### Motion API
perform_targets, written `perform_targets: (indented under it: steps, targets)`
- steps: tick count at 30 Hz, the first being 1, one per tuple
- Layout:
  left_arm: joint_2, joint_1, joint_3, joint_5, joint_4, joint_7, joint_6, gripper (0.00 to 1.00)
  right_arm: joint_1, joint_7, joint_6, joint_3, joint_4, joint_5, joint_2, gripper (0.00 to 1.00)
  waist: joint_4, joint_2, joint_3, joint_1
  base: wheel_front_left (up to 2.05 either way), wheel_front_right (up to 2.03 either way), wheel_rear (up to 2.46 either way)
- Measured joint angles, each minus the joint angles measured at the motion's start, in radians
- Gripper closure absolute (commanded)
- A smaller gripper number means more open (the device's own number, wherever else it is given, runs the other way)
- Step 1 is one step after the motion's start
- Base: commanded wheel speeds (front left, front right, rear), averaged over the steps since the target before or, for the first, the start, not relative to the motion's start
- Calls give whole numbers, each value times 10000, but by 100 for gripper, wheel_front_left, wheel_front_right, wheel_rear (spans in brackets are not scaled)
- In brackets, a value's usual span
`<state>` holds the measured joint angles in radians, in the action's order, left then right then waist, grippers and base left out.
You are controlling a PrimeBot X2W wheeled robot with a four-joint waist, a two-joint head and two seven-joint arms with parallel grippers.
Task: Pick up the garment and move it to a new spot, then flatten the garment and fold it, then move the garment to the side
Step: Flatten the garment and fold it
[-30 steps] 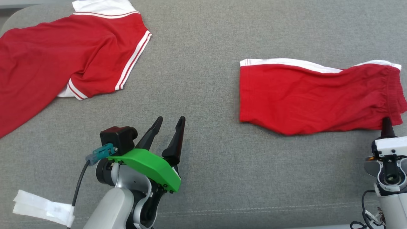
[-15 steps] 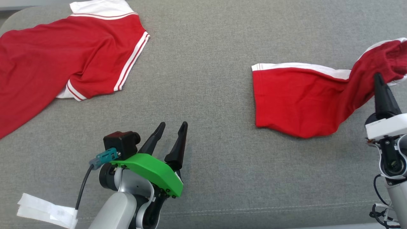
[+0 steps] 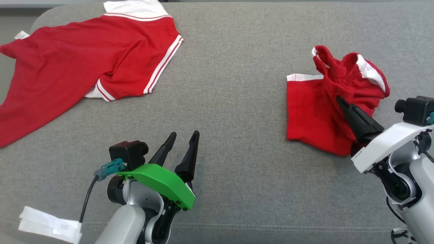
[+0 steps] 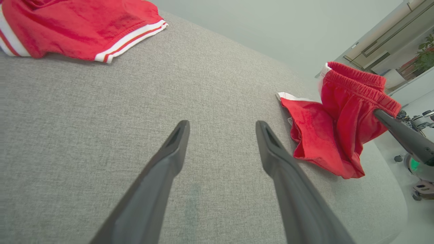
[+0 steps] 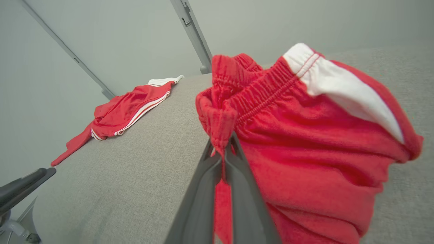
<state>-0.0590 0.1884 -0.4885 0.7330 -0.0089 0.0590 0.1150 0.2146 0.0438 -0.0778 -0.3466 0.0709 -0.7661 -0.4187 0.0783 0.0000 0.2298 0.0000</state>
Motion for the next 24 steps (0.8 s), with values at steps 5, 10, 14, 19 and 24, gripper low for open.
perform_targets:
  steps: [5, 10, 14, 19, 24]
  targets:
    - [19, -4, 2, 42, 29, -84, 0, 0, -8, 545, 17, -98, -380, 6, -148, 100, 251, 0, -72, 0, 0, 0, 0]
    - [38, -7, 33, 115, 36, -167, 0, 0, -130, 1218, 63, -424, -681, 8, -343, 100, 428, 0, -101, 0, 0, 0, 0]
    - [44, -8, 63, 119, 38, -240, 0, 0, -140, 1787, 146, -642, -871, 92, -497, 100, 458, 0, -109, 0, 0, 0, 0]
    - [50, -9, 61, 148, 73, -261, 0, 0, -146, 2130, 290, -629, -1095, 119, -617, 61, 463, 0, -124, 0, 0, 0, 0]
    - [52, -10, 48, 182, 104, -263, 0, 0, -146, 2255, 535, -566, -1294, 290, -702, 0, 450, 0, -129, 0, 0, 0, 0]
